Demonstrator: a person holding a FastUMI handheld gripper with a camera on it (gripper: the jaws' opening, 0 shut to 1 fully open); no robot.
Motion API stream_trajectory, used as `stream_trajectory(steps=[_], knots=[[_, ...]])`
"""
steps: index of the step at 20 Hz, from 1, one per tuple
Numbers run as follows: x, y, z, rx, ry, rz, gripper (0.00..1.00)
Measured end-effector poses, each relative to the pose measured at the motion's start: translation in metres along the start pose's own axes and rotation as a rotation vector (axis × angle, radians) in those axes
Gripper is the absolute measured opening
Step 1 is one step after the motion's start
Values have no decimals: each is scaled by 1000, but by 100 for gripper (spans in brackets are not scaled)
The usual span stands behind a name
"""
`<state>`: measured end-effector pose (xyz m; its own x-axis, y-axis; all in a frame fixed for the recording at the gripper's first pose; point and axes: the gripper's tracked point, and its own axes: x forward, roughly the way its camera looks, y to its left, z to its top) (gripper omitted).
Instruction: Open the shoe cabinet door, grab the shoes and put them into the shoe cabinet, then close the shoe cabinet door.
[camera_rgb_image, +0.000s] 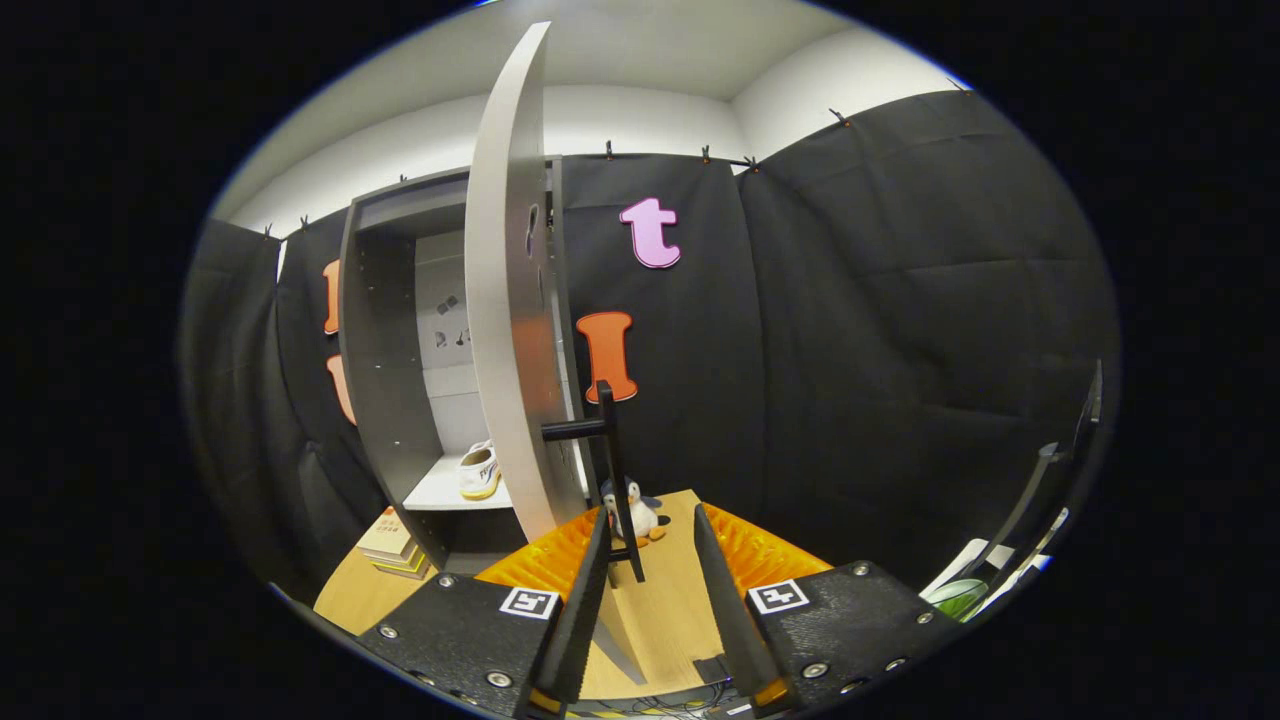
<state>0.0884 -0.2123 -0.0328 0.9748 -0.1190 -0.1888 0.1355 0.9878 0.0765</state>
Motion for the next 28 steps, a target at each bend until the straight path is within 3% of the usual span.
stream_trajectory(steps=[13, 28], knots=[[2, 126, -15, -32, -7, 307, 55], [54, 257, -18, 10, 2, 530, 60]])
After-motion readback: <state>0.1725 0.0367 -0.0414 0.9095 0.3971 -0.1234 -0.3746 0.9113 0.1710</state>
